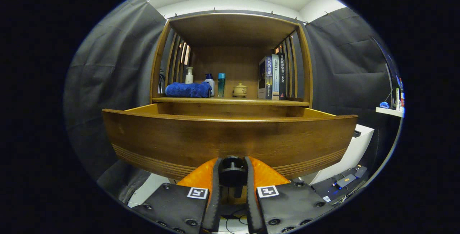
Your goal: Pull open the drawer, take out the items inside it, and place them on the countertop above the cabinet.
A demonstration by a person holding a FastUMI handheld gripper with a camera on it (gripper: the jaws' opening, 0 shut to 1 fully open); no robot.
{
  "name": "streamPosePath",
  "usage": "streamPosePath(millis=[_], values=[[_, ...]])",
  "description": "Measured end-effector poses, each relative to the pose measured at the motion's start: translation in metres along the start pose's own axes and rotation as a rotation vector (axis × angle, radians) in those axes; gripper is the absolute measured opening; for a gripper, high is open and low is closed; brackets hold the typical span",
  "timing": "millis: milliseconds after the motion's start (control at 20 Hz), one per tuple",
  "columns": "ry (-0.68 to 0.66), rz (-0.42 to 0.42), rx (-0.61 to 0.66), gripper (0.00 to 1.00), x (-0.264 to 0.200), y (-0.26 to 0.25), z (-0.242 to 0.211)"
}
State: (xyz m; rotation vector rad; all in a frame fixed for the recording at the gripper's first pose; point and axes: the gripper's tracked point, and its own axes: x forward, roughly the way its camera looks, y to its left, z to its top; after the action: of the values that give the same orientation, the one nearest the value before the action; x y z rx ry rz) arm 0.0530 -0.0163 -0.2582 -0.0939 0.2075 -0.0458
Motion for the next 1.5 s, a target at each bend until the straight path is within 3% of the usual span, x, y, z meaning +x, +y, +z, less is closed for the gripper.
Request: streamPosePath(millis=[250, 550, 700, 1050, 1300, 1500], values=[[-0.004, -0.002, -0.010, 0.36, -0.003, 0.002, -0.003], [-0.006, -0.003, 0.014, 0.44, -0.002, 0.002, -0.005], [0.006, 0.015, 0.015, 0.57, -0.002, 0.007, -0.010], [0.053, 0.047, 0.005, 0.99, -0.008, 0.019, -0.017], [-0.068, 0.066, 0.031, 0.99, -0.030, 0.011, 0.069], [-0.087, 0.074, 0.077, 0.98, -0.002, -0.008, 0.162]])
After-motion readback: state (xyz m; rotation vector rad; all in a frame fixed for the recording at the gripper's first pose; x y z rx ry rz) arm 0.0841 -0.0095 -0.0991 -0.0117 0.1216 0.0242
